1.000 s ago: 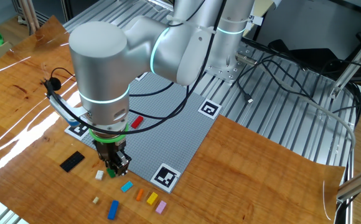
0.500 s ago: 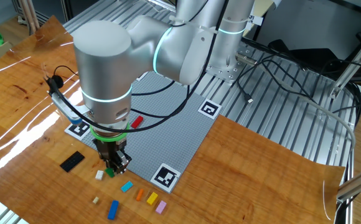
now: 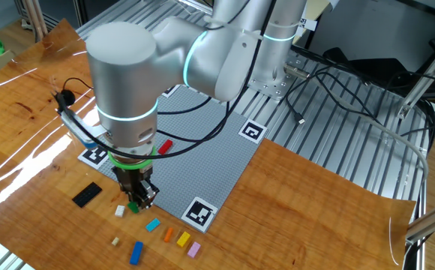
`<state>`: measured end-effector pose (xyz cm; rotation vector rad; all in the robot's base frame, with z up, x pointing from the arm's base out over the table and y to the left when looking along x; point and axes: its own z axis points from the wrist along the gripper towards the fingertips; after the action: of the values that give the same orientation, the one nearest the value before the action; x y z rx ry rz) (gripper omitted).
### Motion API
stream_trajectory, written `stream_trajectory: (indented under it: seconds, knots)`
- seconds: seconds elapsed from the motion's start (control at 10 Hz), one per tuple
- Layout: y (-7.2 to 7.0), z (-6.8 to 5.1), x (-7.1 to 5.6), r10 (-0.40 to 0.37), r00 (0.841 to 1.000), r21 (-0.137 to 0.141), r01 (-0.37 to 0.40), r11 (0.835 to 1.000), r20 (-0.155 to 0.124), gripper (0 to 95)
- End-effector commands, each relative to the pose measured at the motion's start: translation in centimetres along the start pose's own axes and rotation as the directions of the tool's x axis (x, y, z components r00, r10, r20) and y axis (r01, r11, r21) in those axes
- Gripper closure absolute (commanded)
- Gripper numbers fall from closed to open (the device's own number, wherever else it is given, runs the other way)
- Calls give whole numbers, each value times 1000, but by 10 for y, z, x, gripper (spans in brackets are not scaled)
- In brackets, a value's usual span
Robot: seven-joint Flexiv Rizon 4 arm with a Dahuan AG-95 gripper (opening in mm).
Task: Stack small Lego blocks randomly, one at a time
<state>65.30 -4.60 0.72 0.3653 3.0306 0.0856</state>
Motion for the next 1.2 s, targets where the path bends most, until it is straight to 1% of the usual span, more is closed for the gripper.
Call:
stream_trajectory:
  seconds: [0.1,0.2,0.4,0.6,0.7,0.8,0.9,1.0,1.1,1.2]
  knots:
    - [0,-3,1,-7,1000,-1,7,1000,2,950]
    - [0,-5,3,-10,1000,-4,10,1000,0,950]
    - [-1,-12,10,-24,1000,-22,24,999,-5,950]
    - [-4,-18,25,-51,999,-33,51,998,-7,950]
    - [-6,-19,33,-67,998,-32,66,997,-7,950]
    - [-8,-20,38,-73,997,-31,73,997,-7,950]
    - [-7,-21,42,-84,996,-22,84,996,-4,950]
    - [-6,-21,43,-100,995,-3,100,995,-2,950]
    - [-6,-21,43,-127,992,3,127,992,-2,950]
    - [-6,-21,43,-128,992,0,128,992,-3,950]
